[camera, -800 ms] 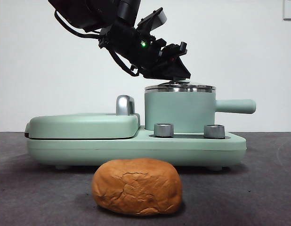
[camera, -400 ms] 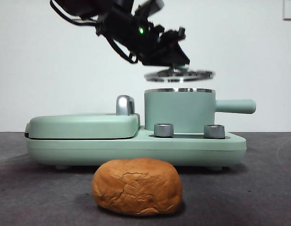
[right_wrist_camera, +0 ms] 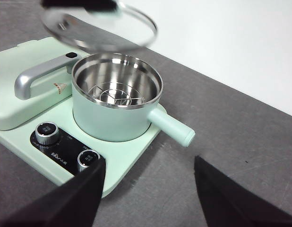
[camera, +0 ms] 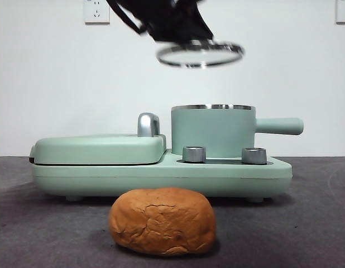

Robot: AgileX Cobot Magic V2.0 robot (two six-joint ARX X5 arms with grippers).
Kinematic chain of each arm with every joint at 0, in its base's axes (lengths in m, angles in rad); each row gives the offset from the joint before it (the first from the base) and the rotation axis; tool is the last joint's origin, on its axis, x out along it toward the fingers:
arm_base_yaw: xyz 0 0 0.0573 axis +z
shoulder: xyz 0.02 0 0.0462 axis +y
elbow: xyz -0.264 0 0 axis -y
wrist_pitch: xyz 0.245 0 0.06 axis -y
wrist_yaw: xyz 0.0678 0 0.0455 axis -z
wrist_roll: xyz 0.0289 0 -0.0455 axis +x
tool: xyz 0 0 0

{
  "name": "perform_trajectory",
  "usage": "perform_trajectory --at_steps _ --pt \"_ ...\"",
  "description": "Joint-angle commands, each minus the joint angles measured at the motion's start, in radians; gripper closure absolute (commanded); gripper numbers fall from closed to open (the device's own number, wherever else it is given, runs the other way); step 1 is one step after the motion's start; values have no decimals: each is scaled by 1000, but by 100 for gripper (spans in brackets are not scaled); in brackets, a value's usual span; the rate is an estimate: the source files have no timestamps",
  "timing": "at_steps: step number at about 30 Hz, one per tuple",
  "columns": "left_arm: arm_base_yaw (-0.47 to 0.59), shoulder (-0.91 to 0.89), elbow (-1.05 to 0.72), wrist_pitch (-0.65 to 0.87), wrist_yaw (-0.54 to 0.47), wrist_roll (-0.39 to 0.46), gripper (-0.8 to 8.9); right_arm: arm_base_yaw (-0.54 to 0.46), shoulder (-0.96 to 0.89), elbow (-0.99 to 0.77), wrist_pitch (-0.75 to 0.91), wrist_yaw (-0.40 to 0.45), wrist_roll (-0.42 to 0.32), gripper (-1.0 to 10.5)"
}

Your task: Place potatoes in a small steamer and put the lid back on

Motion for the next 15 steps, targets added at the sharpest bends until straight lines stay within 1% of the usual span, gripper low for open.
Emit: perform_trajectory --at_steps 1,4,7,13,15 --pt "14 -58 28 -27 -4 -11 804 2 2 18 7 -3 14 650" --pt "38 -107 26 -92 3 -23 804 9 2 18 8 -5 14 650" --pt "69 -152 17 -134 42 -24 804 32 3 18 11 -6 13 650" --pt "127 -220 5 -252 75 -21 804 103 39 18 34 -14 10 650" --pt "145 -241 2 -281 108 -10 803 134 70 18 37 -29 10 650"
